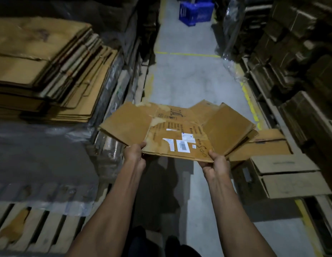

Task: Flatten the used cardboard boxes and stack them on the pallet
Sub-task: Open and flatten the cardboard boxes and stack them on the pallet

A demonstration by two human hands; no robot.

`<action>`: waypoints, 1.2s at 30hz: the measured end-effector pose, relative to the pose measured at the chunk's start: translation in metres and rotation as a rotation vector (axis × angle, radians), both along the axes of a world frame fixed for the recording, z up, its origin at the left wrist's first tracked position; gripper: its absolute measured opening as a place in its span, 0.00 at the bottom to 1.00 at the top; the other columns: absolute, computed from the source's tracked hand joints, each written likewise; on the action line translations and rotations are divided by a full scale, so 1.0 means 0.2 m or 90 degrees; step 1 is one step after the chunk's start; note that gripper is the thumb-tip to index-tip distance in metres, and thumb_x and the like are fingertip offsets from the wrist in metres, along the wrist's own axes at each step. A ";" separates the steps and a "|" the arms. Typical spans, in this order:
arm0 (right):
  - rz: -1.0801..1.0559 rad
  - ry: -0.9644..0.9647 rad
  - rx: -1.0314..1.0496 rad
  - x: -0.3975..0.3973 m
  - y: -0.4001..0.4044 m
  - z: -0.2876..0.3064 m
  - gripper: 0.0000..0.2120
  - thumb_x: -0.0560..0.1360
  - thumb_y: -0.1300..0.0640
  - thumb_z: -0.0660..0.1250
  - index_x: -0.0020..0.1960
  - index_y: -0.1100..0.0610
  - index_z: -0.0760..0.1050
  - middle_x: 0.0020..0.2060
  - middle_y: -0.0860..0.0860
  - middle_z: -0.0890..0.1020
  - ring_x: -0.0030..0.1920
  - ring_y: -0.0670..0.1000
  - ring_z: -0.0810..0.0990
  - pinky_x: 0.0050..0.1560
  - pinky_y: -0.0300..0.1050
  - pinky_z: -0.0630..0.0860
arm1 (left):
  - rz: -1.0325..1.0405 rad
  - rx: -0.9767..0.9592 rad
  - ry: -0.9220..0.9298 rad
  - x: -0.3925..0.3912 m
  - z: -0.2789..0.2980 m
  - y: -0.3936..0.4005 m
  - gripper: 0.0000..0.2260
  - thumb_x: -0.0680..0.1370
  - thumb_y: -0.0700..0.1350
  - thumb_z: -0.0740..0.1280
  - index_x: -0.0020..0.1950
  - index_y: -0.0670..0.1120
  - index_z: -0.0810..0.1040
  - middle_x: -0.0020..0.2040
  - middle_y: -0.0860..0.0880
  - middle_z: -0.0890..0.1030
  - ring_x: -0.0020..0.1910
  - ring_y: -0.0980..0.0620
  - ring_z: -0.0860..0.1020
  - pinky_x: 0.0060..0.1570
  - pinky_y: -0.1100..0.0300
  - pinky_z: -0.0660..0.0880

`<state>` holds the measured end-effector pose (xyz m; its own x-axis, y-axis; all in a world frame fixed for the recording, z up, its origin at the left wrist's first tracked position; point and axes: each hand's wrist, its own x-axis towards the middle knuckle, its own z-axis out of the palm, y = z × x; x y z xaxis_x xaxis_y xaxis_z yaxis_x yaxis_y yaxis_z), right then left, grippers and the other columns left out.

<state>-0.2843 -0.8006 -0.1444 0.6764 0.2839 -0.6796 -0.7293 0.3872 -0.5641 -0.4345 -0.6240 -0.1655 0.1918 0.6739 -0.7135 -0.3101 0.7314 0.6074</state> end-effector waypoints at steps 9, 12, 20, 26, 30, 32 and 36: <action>0.038 -0.040 0.133 0.10 0.15 0.39 0.19 0.78 0.71 0.64 0.67 0.62 0.70 0.53 0.63 0.84 0.45 0.62 0.87 0.43 0.63 0.83 | 0.059 0.110 -0.093 0.01 0.49 0.10 0.15 0.74 0.30 0.69 0.61 0.33 0.79 0.55 0.36 0.83 0.41 0.44 0.84 0.35 0.52 0.82; 0.058 -0.036 0.179 0.09 0.24 0.49 0.19 0.78 0.71 0.63 0.67 0.61 0.71 0.53 0.63 0.84 0.44 0.62 0.87 0.40 0.61 0.84 | 0.080 0.136 -0.117 -0.03 0.61 0.13 0.10 0.75 0.33 0.70 0.56 0.34 0.81 0.50 0.38 0.85 0.42 0.44 0.85 0.45 0.47 0.83; 0.140 -0.029 0.275 -0.04 0.65 0.67 0.20 0.78 0.71 0.62 0.68 0.60 0.73 0.54 0.63 0.84 0.44 0.61 0.87 0.40 0.62 0.84 | 0.195 0.224 -0.163 -0.27 0.89 0.35 0.11 0.75 0.31 0.69 0.33 0.38 0.84 0.36 0.43 0.84 0.28 0.51 0.83 0.26 0.60 0.79; 0.210 -0.026 0.322 -0.22 1.11 0.74 0.22 0.78 0.72 0.62 0.70 0.61 0.71 0.58 0.63 0.83 0.49 0.62 0.86 0.39 0.61 0.84 | 0.261 0.276 -0.186 -0.51 1.01 0.66 0.06 0.74 0.31 0.70 0.38 0.38 0.84 0.41 0.42 0.85 0.33 0.50 0.84 0.33 0.52 0.83; 0.246 -0.029 0.345 -0.33 1.40 0.77 0.22 0.78 0.72 0.61 0.71 0.61 0.71 0.59 0.63 0.82 0.47 0.61 0.87 0.35 0.57 0.83 | 0.292 0.293 -0.201 -0.65 1.03 0.86 0.06 0.75 0.31 0.69 0.40 0.37 0.84 0.42 0.42 0.85 0.35 0.50 0.84 0.31 0.57 0.81; 0.270 -0.023 0.354 -0.39 1.54 0.79 0.22 0.78 0.72 0.61 0.71 0.63 0.70 0.60 0.64 0.81 0.43 0.60 0.87 0.34 0.56 0.83 | 0.317 0.306 -0.207 -0.73 1.03 0.97 0.03 0.75 0.32 0.70 0.45 0.36 0.83 0.47 0.41 0.85 0.41 0.48 0.84 0.34 0.55 0.82; 0.339 -0.017 0.368 -0.49 1.82 0.83 0.20 0.78 0.71 0.61 0.70 0.66 0.71 0.60 0.65 0.81 0.45 0.60 0.86 0.37 0.59 0.84 | 0.347 0.308 -0.221 -0.86 1.04 1.14 0.06 0.74 0.34 0.71 0.38 0.39 0.86 0.50 0.41 0.85 0.48 0.44 0.84 0.49 0.42 0.82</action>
